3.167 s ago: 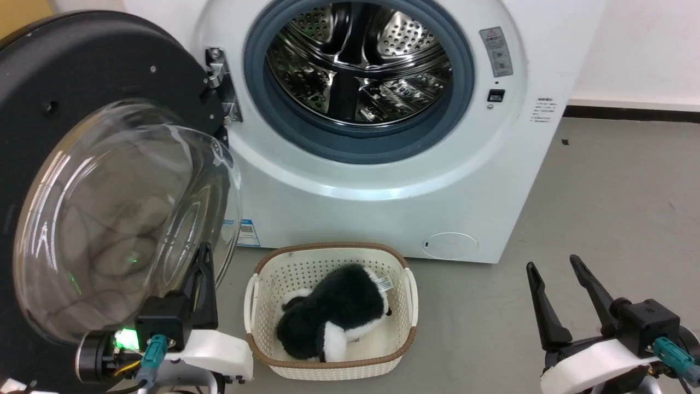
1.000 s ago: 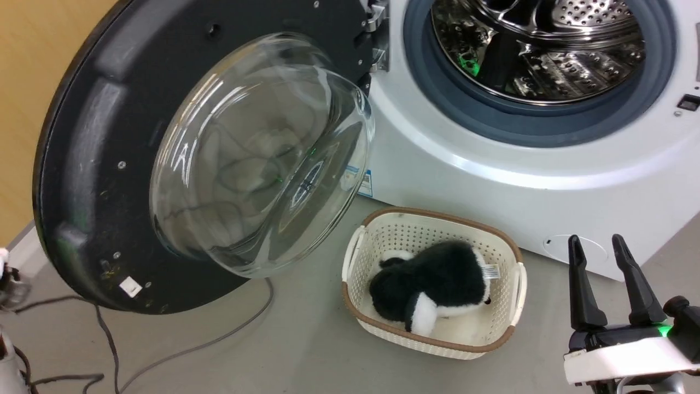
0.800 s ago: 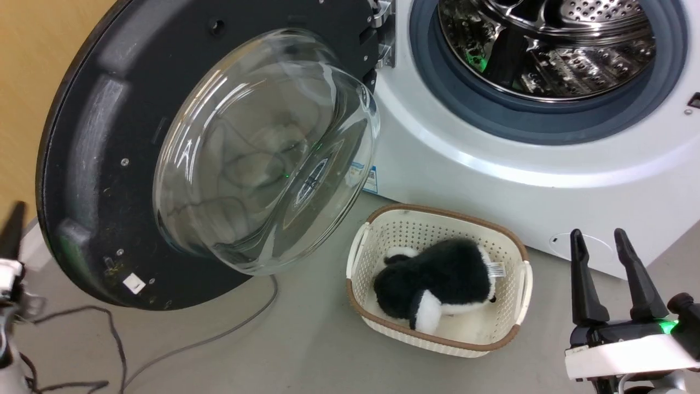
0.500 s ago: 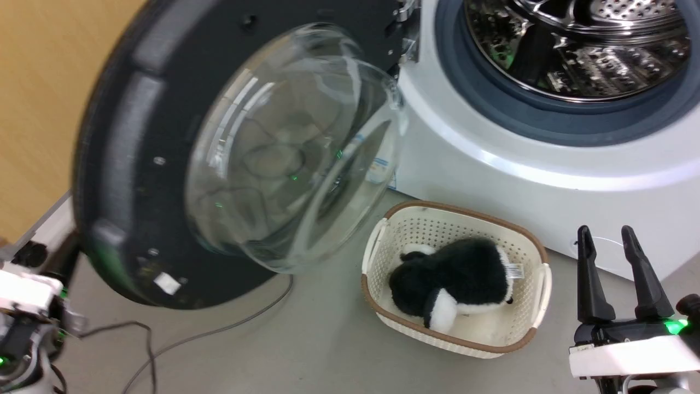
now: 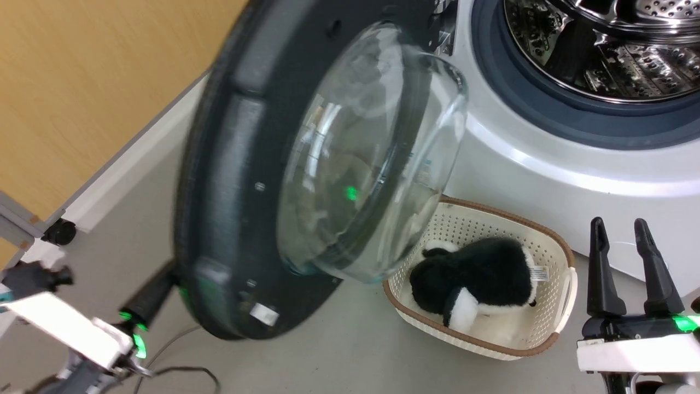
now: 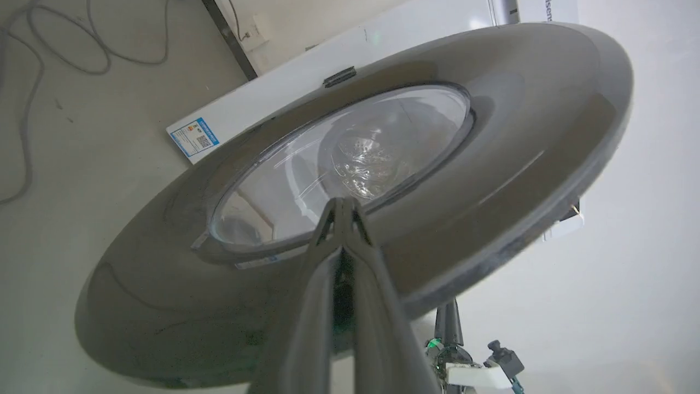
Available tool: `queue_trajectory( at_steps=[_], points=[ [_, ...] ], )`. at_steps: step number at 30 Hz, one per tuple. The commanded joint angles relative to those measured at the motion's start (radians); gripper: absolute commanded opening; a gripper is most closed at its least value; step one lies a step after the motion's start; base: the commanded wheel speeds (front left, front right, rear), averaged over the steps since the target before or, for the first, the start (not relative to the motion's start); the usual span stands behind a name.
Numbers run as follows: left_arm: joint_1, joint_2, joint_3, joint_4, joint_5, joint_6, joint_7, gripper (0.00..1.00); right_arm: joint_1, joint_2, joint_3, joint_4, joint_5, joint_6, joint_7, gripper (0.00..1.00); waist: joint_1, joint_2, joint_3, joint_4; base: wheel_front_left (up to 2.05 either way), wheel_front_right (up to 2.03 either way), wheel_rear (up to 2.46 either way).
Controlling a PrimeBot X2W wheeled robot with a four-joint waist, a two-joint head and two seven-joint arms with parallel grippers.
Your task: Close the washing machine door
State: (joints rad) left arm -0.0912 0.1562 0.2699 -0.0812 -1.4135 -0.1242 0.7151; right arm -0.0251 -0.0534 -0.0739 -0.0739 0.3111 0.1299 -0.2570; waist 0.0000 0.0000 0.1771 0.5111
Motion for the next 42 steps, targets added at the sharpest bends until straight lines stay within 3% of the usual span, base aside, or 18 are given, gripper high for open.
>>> queue_trajectory(
  at_steps=[1, 8, 18, 29, 42],
  points=[
    [0.021, -0.008, -0.029, -0.03, -0.007, -0.006, 0.008, 0.0, -0.018, 0.003, -0.003, -0.003, 0.005, 0.001, -0.005, 1.0, 0.0, 0.0, 0.001, 0.0, 0.0, 0.0, 0.0],
    [0.049, -0.008, -0.194, -0.155, -0.014, -0.006, 0.019, 0.0, -0.034, 0.003, 0.009, -0.001, 0.002, 0.001, -0.005, 1.0, 0.0, 0.0, 0.002, -0.028, 0.0, 0.0, 0.0],
    [0.022, 0.013, -0.4, -0.222, -0.013, -0.006, -0.003, 0.0, -0.054, 0.003, 0.007, -0.003, 0.003, 0.001, -0.005, 1.0, 0.0, 0.0, 0.02, -0.153, 0.0, 0.0, 0.0],
    [-0.066, -0.014, -0.54, -0.16, -0.005, -0.006, -0.166, 0.0, -0.078, 0.003, 0.009, -0.006, 0.009, 0.001, -0.005, 1.0, 0.0, 0.0, 0.041, -0.345, 0.0, 0.0, 0.0],
    [-0.236, -0.024, -0.677, 0.026, 0.024, -0.006, -0.415, 0.0, -0.108, 0.003, 0.02, -0.011, 0.028, 0.001, -0.005, 1.0, 0.0, 0.0, 0.086, -0.542, 0.0, 0.0, 0.0]
  ],
)
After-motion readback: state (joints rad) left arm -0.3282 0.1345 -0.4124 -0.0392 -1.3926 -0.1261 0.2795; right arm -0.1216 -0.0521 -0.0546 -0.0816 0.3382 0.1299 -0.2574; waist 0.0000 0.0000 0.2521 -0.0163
